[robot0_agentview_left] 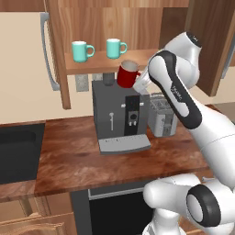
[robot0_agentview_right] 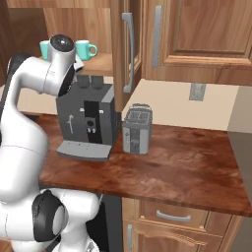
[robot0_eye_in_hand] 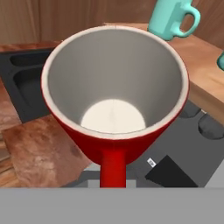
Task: Pick the mug on the counter and place it in the cabinet with the handle facing the right, like the mugs already inside.
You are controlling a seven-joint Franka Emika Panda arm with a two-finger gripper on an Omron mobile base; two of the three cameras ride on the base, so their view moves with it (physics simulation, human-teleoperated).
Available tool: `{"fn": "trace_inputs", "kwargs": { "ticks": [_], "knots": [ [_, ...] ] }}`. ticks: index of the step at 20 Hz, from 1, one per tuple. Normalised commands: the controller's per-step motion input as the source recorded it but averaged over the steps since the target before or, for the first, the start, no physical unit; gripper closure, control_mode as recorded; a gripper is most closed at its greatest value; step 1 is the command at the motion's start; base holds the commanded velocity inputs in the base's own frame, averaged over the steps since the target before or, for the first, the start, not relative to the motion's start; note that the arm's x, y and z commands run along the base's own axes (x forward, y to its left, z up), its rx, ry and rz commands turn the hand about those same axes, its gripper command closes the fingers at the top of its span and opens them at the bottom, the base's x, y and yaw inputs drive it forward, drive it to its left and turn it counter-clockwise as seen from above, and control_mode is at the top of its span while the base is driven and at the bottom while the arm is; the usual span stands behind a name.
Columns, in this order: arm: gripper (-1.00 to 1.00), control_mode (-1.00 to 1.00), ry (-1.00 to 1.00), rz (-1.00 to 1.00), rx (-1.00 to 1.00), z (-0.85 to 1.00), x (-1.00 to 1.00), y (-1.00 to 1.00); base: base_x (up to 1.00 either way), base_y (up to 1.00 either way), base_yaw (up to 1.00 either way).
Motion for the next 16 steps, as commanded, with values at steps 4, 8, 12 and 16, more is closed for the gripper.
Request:
{"fn": "trace_inputs", "kwargs": {
  "ticks": [4, 8, 12, 16],
  "knots": [
    [1.0, -1.0, 0.0, -0.03, 0.0, 0.07, 0.16, 0.09, 0.0, 0.0, 0.0],
    [1.0, -1.0, 0.0, -0.02, 0.01, 0.08, 0.16, 0.08, 0.0, 0.0, 0.0],
    [1.0, -1.0, 0.0, -0.01, 0.01, 0.09, 0.15, 0.03, 0.0, 0.0, 0.0],
    [1.0, -1.0, 0.0, 0.0, 0.02, 0.06, 0.14, 0.0, 0.0, 0.0, 0.0]
  ]
}}
